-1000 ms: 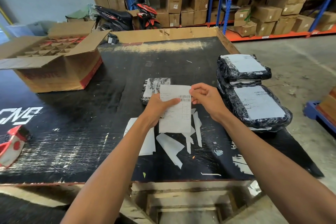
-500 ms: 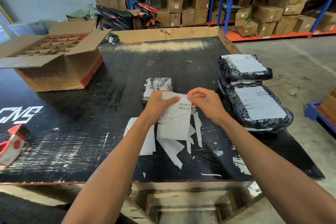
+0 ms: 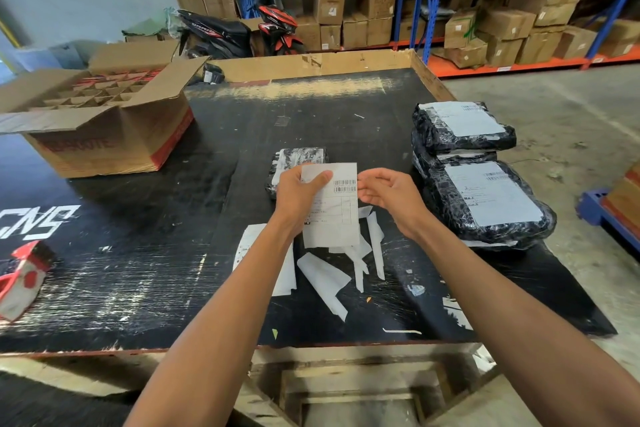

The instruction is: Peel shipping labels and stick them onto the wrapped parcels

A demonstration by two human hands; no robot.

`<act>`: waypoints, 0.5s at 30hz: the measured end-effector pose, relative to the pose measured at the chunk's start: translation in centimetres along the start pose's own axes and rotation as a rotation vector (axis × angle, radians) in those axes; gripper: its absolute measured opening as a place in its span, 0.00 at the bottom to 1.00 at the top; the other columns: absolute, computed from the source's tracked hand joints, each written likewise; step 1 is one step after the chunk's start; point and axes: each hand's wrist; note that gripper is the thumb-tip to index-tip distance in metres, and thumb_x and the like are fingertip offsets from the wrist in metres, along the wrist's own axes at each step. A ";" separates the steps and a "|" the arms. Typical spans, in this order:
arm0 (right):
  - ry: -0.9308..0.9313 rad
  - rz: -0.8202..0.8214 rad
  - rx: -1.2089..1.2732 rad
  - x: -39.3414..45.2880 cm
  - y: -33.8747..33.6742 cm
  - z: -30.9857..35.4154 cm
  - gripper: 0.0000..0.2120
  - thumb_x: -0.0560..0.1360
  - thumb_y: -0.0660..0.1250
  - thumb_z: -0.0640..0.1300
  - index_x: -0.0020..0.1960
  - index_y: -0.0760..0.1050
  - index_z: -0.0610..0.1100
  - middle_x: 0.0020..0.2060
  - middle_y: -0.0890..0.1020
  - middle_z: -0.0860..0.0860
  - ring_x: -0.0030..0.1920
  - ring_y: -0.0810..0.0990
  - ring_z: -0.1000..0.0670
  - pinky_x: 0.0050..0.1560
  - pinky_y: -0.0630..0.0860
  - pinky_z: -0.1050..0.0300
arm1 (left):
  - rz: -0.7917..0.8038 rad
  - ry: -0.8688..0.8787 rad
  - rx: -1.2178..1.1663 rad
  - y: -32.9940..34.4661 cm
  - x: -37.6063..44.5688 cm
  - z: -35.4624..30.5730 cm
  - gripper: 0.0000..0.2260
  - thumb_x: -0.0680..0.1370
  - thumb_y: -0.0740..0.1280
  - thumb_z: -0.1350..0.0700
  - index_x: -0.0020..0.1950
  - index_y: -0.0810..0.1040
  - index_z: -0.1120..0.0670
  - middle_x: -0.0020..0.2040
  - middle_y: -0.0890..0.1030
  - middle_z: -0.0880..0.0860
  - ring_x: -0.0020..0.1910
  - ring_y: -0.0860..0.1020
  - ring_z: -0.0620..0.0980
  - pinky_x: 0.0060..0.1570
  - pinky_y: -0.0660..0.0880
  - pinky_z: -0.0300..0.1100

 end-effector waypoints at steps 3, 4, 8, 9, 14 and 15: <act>-0.003 0.070 -0.079 -0.1 -0.1 0.0 0.05 0.80 0.67 0.38 0.51 0.82 0.40 0.42 0.87 0.45 0.41 0.85 0.49 0.45 0.81 0.59 | -0.022 0.014 0.002 -0.1 0.1 0.0 0.07 0.76 0.74 0.56 0.53 0.82 0.56 0.46 0.87 0.53 0.45 0.86 0.54 0.49 0.83 0.54; -0.005 0.084 -0.095 -0.1 -0.1 0.1 0.05 0.80 0.67 0.38 0.50 0.82 0.40 0.42 0.87 0.45 0.41 0.84 0.49 0.44 0.81 0.59 | -0.026 0.018 0.005 -0.1 0.1 -0.1 0.08 0.76 0.74 0.56 0.53 0.82 0.57 0.46 0.87 0.53 0.45 0.86 0.54 0.49 0.83 0.55; -0.024 0.117 -0.153 0.0 0.0 0.2 0.04 0.79 0.68 0.39 0.49 0.83 0.43 0.42 0.87 0.43 0.38 0.83 0.49 0.40 0.78 0.57 | -0.032 0.040 0.025 -0.2 0.1 -0.2 0.07 0.76 0.74 0.57 0.52 0.82 0.57 0.46 0.87 0.53 0.45 0.86 0.54 0.49 0.83 0.54; -0.031 0.124 -0.176 0.1 0.0 0.2 0.04 0.79 0.68 0.39 0.49 0.82 0.43 0.42 0.87 0.43 0.38 0.83 0.50 0.40 0.77 0.57 | -0.030 0.045 0.030 -0.2 0.0 -0.2 0.06 0.76 0.74 0.57 0.52 0.82 0.56 0.45 0.87 0.53 0.44 0.86 0.54 0.48 0.83 0.54; -0.051 0.149 -0.200 0.1 0.0 0.4 0.04 0.79 0.68 0.39 0.49 0.82 0.42 0.41 0.86 0.45 0.36 0.81 0.52 0.38 0.75 0.59 | -0.028 0.038 0.046 -0.4 0.0 -0.2 0.06 0.76 0.74 0.56 0.51 0.82 0.55 0.45 0.87 0.52 0.45 0.86 0.54 0.49 0.83 0.55; -0.053 0.153 -0.187 0.1 0.0 0.5 0.04 0.79 0.68 0.39 0.49 0.82 0.42 0.41 0.86 0.45 0.35 0.81 0.52 0.37 0.75 0.59 | -0.027 0.035 0.045 -0.4 0.0 -0.2 0.06 0.76 0.74 0.56 0.52 0.82 0.55 0.46 0.87 0.52 0.45 0.86 0.53 0.49 0.83 0.55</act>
Point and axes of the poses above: each hand's wrist, its own x-axis towards the middle knuckle, its own y-axis out of the palm, z = x × y
